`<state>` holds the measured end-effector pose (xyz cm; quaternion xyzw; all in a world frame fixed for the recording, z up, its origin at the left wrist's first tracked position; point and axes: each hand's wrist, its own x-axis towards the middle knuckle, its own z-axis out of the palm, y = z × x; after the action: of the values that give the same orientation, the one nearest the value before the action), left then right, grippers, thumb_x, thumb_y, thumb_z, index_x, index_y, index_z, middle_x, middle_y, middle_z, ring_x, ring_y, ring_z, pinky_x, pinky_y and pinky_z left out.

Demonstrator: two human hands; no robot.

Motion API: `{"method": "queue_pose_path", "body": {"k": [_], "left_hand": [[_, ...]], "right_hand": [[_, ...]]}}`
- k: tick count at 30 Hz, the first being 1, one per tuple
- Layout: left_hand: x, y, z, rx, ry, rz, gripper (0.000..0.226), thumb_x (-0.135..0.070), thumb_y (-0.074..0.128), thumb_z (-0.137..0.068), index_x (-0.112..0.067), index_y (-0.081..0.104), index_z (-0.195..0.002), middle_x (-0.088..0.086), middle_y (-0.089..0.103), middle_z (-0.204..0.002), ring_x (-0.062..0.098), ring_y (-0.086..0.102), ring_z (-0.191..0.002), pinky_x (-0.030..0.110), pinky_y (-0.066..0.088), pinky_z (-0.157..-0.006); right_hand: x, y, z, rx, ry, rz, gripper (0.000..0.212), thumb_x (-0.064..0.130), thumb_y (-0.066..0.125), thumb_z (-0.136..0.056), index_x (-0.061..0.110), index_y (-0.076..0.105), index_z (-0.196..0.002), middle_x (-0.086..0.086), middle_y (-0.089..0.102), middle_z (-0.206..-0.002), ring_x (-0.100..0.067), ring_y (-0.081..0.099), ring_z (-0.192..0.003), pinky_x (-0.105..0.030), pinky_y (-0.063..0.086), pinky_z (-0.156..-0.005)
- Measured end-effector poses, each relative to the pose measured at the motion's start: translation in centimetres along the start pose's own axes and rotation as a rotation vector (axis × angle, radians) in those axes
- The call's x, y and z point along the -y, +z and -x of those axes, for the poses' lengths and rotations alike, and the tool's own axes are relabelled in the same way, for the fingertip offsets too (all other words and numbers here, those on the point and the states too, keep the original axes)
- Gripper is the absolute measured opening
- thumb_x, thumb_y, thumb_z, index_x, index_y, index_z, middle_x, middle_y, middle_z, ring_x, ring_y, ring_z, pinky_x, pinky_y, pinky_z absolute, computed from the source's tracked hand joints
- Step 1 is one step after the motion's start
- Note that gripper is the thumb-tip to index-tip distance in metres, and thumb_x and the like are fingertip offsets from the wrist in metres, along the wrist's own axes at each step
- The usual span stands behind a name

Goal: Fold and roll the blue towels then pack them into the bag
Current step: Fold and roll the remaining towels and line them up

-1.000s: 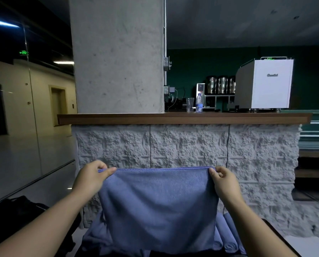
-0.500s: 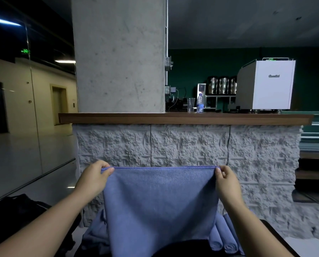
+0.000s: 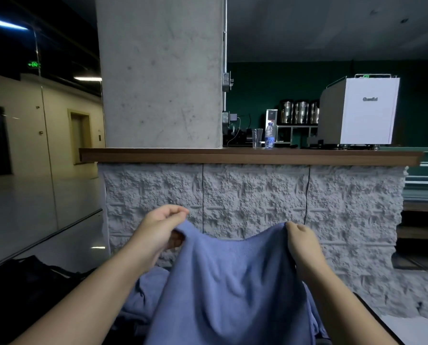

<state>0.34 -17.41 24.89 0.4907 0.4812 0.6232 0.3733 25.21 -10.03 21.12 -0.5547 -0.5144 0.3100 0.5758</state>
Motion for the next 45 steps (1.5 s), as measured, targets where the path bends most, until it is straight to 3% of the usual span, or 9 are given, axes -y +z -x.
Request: {"method": "queue_pose_path", "body": {"k": [7,14,19,23,30,35,37,41,45], "left_hand": [[-1.4,4.1,3.8,0.504,0.136,-0.274,0.027,0.007,0.057,-0.086,-0.012,0.051,-0.104,0.007,0.066,-0.093,0.009,0.061,-0.082,0.021,0.05,-0.076],[-0.9,5.2,4.1,0.198,0.562,-0.685,0.013,-0.02,0.053,-0.093,-0.023,0.059,-0.081,-0.011,0.059,-0.059,0.002,0.054,-0.059,0.026,0.045,-0.065],[-1.2,4.8,3.8,-0.023,0.832,-0.828,0.014,-0.027,0.061,-0.087,-0.019,0.058,-0.076,-0.01,0.043,-0.078,0.009,0.044,-0.077,0.022,0.03,-0.067],[-0.9,4.4,3.5,-0.011,0.782,-0.795,0.013,-0.029,0.059,-0.087,-0.021,0.055,-0.078,-0.01,0.055,-0.078,0.015,0.054,-0.078,0.035,0.043,-0.071],[-0.8,4.7,3.6,-0.017,0.687,-0.651,0.022,-0.04,0.063,-0.081,-0.023,0.052,-0.073,-0.004,0.057,-0.062,0.012,0.051,-0.058,0.035,0.044,-0.058],[-0.8,4.4,3.1,0.193,0.662,-0.447,0.008,-0.035,0.057,-0.083,-0.029,0.06,-0.087,-0.003,0.064,-0.074,0.012,0.058,-0.068,0.029,0.047,-0.066],[-0.3,3.3,2.5,0.297,0.633,-0.572,0.018,-0.048,0.053,-0.082,-0.033,0.056,-0.092,-0.001,0.06,-0.073,0.016,0.057,-0.07,0.029,0.044,-0.068],[0.2,0.2,0.7,0.342,0.612,-1.296,0.04,-0.077,0.029,-0.069,-0.037,0.036,-0.072,-0.014,0.044,-0.081,0.009,0.041,-0.084,0.025,0.031,-0.076],[-0.3,-0.6,-0.4,0.33,0.718,-1.297,0.035,-0.067,0.035,-0.081,-0.036,0.049,-0.076,-0.013,0.047,-0.086,0.007,0.041,-0.092,0.03,0.037,-0.088]], "right_hand": [[4.6,0.9,3.8,0.281,-0.408,0.103,0.029,0.024,0.053,-0.095,0.013,0.052,-0.068,0.004,0.046,-0.06,-0.008,0.039,-0.057,-0.028,0.031,-0.056],[6.2,0.4,6.4,0.365,-0.689,0.289,0.021,0.024,0.055,-0.094,0.02,0.054,-0.074,0.009,0.051,-0.062,-0.001,0.043,-0.058,-0.017,0.034,-0.055],[6.6,0.1,6.8,0.365,-0.718,0.294,0.018,0.026,0.052,-0.095,0.02,0.054,-0.078,0.012,0.051,-0.062,0.0,0.045,-0.059,-0.017,0.034,-0.054],[6.6,0.1,7.2,0.38,-0.727,0.287,0.019,0.027,0.051,-0.096,0.02,0.053,-0.078,0.014,0.05,-0.059,0.001,0.046,-0.059,-0.015,0.034,-0.054],[6.1,0.7,7.6,0.462,-0.67,0.138,0.019,0.033,0.059,-0.091,0.022,0.05,-0.078,0.014,0.048,-0.059,0.002,0.04,-0.057,-0.017,0.031,-0.055],[5.7,0.5,6.8,0.554,-0.614,-0.076,0.019,0.013,0.058,-0.092,0.015,0.049,-0.076,0.014,0.042,-0.057,-0.001,0.034,-0.055,-0.015,0.029,-0.052],[5.5,0.3,6.4,0.572,-0.577,-0.152,0.014,0.008,0.053,-0.094,0.013,0.051,-0.081,0.013,0.051,-0.063,-0.001,0.042,-0.061,-0.013,0.035,-0.057],[4.8,-1.1,4.8,0.479,-0.441,-0.247,0.014,0.008,0.047,-0.097,0.012,0.052,-0.085,0.011,0.058,-0.068,-0.002,0.051,-0.067,-0.015,0.04,-0.064],[2.9,-1.8,3.2,0.249,-0.459,0.128,0.021,0.016,0.051,-0.097,0.015,0.045,-0.076,0.01,0.048,-0.062,-0.003,0.04,-0.058,-0.014,0.03,-0.053]]}}
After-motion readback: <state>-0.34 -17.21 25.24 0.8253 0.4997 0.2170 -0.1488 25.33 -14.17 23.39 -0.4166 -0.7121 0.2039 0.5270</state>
